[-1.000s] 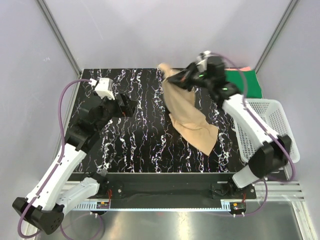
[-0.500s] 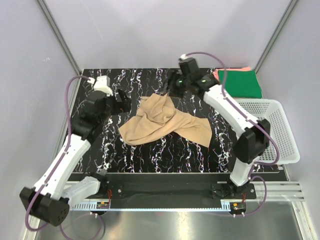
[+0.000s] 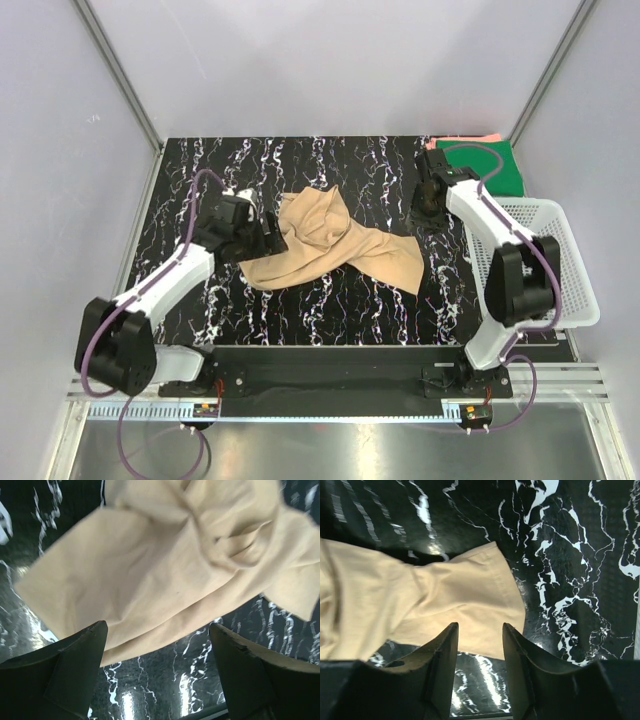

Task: Fold and stack the t-shirts
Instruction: Flatten the tshirt out

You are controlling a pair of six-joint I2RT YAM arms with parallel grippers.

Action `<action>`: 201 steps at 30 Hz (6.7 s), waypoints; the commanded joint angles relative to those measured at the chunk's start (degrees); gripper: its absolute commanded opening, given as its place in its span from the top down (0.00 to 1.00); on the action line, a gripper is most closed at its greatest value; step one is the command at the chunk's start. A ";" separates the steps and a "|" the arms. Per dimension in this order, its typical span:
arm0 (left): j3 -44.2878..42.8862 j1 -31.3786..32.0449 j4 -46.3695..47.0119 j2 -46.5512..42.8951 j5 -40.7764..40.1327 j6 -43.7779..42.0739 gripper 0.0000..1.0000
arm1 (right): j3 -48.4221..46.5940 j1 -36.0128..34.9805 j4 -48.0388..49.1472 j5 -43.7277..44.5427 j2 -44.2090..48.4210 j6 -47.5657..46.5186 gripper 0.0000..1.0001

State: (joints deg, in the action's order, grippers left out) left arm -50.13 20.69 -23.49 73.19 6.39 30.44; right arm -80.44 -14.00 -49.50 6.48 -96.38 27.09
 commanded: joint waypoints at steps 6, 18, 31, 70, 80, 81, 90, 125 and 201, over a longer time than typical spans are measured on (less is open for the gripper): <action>2.41 3.74 6.34 1.34 3.36 1.21 0.19 | 3.59 0.73 -1.05 -3.04 0.03 2.51 0.52; -6.99 7.44 5.20 13.56 0.99 -2.49 0.22 | 20.40 -4.19 0.28 -4.02 11.03 9.90 0.52; -14.39 8.14 0.20 15.06 -8.85 -5.21 0.19 | 32.10 -4.19 8.00 -1.74 17.98 21.77 0.52; -22.45 8.14 -7.08 20.07 -9.64 -7.49 1.00 | 29.04 -4.02 10.84 5.55 18.23 16.33 1.00; -45.40 7.97 -18.79 5.84 -27.47 -13.03 1.00 | 4.19 -4.02 -1.73 15.66 32.91 6.76 1.00; -46.28 7.96 -19.40 3.56 -28.44 -13.03 1.00 | 2.24 -4.02 -2.53 16.36 33.18 6.31 1.00; -48.49 5.25 -20.81 -4.54 -31.10 -13.30 1.00 | -12.19 -4.02 -5.52 15.15 37.14 4.02 1.00; -49.54 -2.76 -12.91 -14.03 -35.84 -19.17 1.00 | 10.22 -4.11 11.52 -25.99 53.40 10.61 1.00; -27.15 -8.03 -4.03 20.95 -0.96 -6.80 0.54 | 20.42 -35.83 22.23 12.07 16.32 19.41 0.49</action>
State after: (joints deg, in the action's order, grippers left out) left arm -83.92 13.08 -35.59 97.60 -3.79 18.41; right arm -56.93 -50.04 -32.08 15.64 -75.94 45.69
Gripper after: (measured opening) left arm 0.460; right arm 0.511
